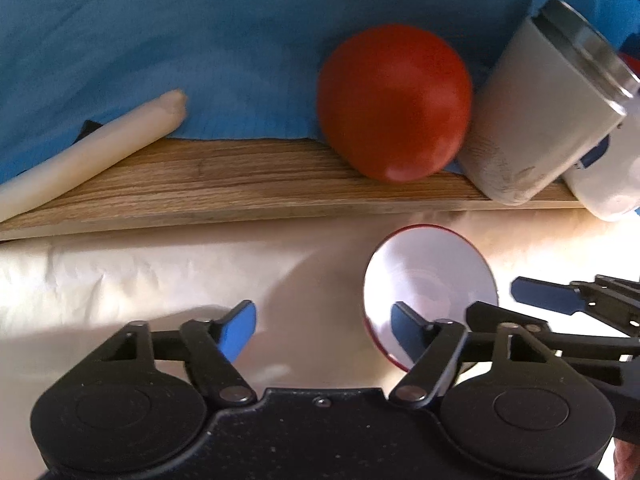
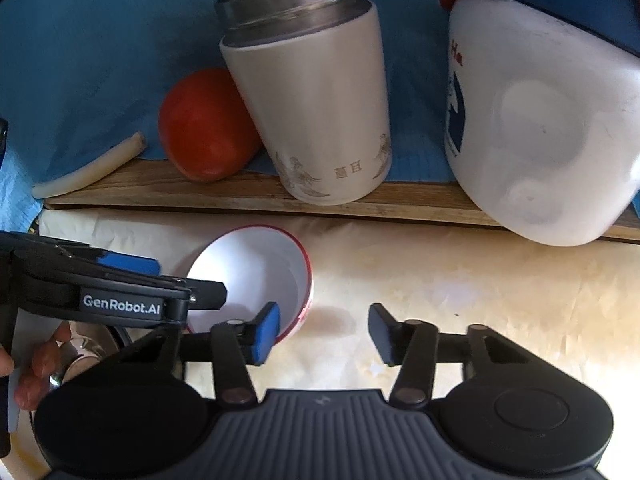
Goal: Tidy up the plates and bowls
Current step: 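Close both tools on the second white bowl's rim, then lift the second white bowl and carry it to the steel bowl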
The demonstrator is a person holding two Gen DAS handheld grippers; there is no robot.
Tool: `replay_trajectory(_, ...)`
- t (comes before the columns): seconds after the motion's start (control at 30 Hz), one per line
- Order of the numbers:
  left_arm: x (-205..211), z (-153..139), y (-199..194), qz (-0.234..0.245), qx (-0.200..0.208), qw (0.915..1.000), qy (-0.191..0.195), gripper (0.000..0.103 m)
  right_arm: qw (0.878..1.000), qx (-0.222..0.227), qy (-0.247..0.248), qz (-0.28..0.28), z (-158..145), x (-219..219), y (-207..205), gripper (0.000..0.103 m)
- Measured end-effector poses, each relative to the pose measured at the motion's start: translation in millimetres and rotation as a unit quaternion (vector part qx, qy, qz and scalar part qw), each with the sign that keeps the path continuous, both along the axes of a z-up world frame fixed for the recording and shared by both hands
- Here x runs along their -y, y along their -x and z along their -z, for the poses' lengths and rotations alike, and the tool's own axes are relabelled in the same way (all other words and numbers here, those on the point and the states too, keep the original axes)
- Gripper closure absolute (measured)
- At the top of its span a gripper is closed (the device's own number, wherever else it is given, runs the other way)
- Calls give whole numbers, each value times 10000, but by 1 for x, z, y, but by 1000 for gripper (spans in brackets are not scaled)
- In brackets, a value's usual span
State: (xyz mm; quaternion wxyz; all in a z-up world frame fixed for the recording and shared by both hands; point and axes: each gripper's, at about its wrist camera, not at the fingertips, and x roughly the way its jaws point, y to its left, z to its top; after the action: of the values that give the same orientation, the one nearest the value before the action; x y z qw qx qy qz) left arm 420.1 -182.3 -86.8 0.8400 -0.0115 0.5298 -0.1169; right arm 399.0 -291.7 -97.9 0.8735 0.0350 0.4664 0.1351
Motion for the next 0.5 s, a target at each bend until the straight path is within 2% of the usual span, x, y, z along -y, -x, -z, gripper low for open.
replay_trajectory(0.07, 1, 0, -1, 79, -40, 9999, 89, 50, 10000, -16, -61, -8, 0, -1, -1, 63)
replay_trajectory(0.13, 2, 1, -3, 141, -129, 9996, 218, 61, 9999, -45, -131, 2, 0, -1, -3, 69)
replay_trajectory(0.33, 6, 3, -3, 219, -201, 9987, 411, 79, 9994, -105, -314, -29, -1, -2, -4, 85)
replay_trajectory(0.43, 7, 3, -5, 256, -228, 9981, 518, 90, 9993, -123, -345, -31, -1, -3, -6, 88)
replay_trajectory(0.5, 8, 3, -6, 247, -225, 9981, 510, 91, 9992, -142, -363, -19, -1, -3, -6, 88)
